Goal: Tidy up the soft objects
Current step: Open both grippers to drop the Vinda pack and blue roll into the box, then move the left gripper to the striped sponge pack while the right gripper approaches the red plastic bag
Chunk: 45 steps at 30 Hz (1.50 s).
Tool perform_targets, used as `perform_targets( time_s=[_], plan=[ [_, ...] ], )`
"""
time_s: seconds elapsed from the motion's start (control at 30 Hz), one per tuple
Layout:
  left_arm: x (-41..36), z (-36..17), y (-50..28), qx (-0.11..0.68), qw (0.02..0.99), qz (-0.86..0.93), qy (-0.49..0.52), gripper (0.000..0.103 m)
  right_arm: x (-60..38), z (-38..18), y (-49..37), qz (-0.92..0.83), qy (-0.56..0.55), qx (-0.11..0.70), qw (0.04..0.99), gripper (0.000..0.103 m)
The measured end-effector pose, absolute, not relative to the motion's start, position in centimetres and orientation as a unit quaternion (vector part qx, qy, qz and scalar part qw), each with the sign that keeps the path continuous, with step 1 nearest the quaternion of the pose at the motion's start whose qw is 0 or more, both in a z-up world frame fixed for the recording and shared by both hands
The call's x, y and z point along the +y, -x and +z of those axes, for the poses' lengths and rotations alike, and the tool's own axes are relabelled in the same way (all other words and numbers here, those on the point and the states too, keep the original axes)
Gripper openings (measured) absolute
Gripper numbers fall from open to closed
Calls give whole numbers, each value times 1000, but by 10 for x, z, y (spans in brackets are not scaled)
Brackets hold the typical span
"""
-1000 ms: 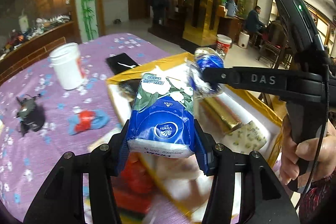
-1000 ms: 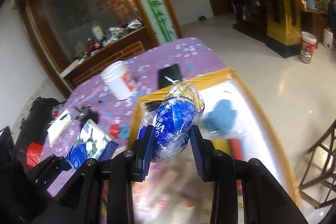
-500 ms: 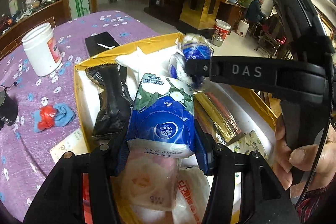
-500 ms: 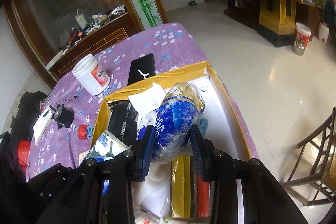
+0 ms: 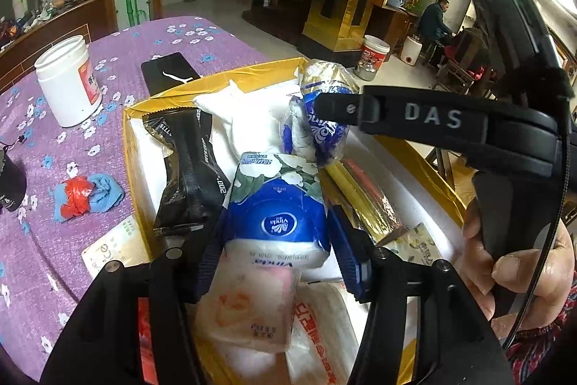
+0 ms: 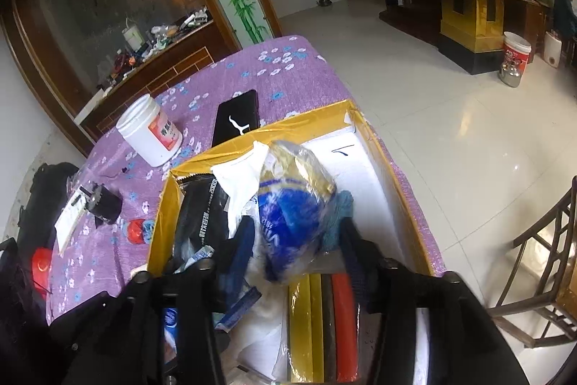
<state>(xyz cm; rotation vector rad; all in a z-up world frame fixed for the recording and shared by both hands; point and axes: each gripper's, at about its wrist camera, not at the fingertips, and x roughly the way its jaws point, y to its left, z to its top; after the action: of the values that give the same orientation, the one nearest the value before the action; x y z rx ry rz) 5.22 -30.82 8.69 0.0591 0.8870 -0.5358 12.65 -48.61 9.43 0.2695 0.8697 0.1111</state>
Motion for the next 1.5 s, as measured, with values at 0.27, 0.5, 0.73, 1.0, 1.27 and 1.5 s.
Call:
perform_targets(
  time_s=[0.27, 0.5, 0.73, 1.0, 1.27, 1.5],
  plan=[
    [-273, 105, -35, 407, 877, -257, -15, 55, -475, 122, -90, 67, -115, 377, 916, 56],
    [-201, 108, -22, 421, 879, -222, 4, 57, -440, 155, -40, 113, -88, 315, 938, 63],
    [-146, 76, -22, 472, 860, -188, 44, 60, -408, 158, -18, 161, -99, 315, 930, 65],
    [-162, 58, -33, 502, 843, -182, 65, 66, -383, 145, -15, 178, -96, 337, 920, 66],
    [-192, 35, -34, 511, 847, -140, -45, 69, -372, 144, -10, 189, -87, 337, 918, 69],
    [-144, 36, -1, 507, 850, -119, -76, 71, -364, 136, -12, 206, -76, 358, 908, 69]
  ],
)
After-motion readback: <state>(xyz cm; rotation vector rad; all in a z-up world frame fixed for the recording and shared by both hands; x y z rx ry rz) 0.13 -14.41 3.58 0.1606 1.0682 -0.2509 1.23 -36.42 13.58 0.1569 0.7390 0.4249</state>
